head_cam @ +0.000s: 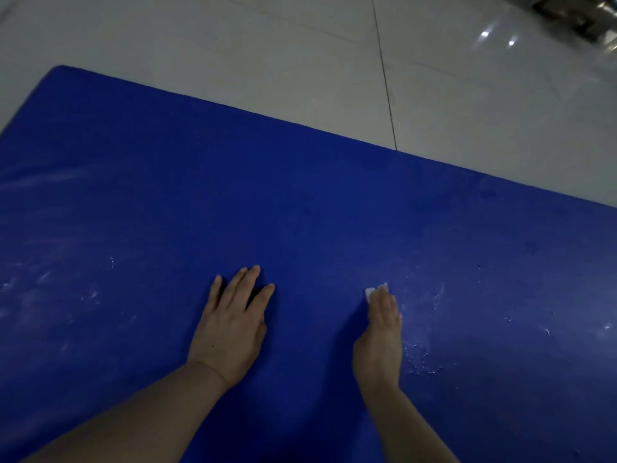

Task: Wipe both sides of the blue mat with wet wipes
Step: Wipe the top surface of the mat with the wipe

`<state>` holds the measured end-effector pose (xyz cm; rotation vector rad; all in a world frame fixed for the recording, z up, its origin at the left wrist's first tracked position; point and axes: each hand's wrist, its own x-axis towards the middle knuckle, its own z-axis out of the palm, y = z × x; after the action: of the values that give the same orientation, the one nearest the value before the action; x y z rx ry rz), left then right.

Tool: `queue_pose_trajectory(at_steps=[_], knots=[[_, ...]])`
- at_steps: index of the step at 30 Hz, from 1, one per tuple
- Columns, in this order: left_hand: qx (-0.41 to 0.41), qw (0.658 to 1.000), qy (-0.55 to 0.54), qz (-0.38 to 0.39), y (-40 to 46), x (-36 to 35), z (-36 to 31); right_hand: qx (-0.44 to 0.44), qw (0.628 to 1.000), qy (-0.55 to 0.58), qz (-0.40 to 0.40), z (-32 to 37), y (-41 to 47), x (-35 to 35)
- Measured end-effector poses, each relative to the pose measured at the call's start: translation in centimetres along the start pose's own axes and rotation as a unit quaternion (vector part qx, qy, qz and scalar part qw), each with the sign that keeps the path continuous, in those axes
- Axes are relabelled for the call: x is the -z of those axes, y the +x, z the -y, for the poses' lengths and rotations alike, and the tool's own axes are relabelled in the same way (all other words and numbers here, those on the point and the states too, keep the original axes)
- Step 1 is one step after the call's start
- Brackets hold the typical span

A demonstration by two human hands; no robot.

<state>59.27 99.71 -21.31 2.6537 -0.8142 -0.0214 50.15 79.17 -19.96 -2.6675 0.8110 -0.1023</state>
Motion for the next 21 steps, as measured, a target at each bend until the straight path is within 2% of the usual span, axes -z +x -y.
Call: queue_pose_trajectory(at_steps=[2, 3, 6, 8, 10, 14, 16, 18, 21], knots=[[0.0, 1.0, 0.003, -0.003, 0.0, -0.1, 0.1, -0.028, 0.999, -0.014, -0.009, 0.2, 0.0, 0.0], [-0.001, 1.0, 0.004, -0.006, 0.0, -0.1, 0.1, -0.014, 1.0, -0.024, -0.009, 1.5, -0.5, -0.2], [-0.004, 1.0, 0.015, -0.006, 0.0, -0.2, 0.1, 0.148, 0.988, -0.027, 0.017, 5.1, -3.2, -2.1], [-0.004, 1.0, 0.015, -0.003, 0.1, -0.2, 0.1, 0.198, 0.978, -0.013, 0.064, 4.8, -3.8, -2.8], [-0.001, 1.0, 0.019, 0.001, 0.1, 0.0, 0.0, 0.152, 0.985, -0.03, 0.071, 3.1, -3.0, -1.7], [0.003, 1.0, 0.015, 0.001, 0.1, 0.1, 0.0, -0.029, 0.999, -0.026, 0.003, -1.3, -1.3, 0.6], [0.004, 1.0, 0.017, 0.001, 0.0, -0.1, 0.0, -0.05, 0.998, -0.023, -0.009, -0.5, -1.5, 0.7], [0.003, 1.0, 0.021, 0.001, 0.0, -0.2, 0.0, 0.007, 1.0, -0.026, -0.006, 2.1, -2.5, -0.3], [0.001, 1.0, 0.021, 0.001, 0.1, -0.1, 0.2, 0.15, 0.987, -0.006, 0.052, 4.2, -4.7, -2.4]])
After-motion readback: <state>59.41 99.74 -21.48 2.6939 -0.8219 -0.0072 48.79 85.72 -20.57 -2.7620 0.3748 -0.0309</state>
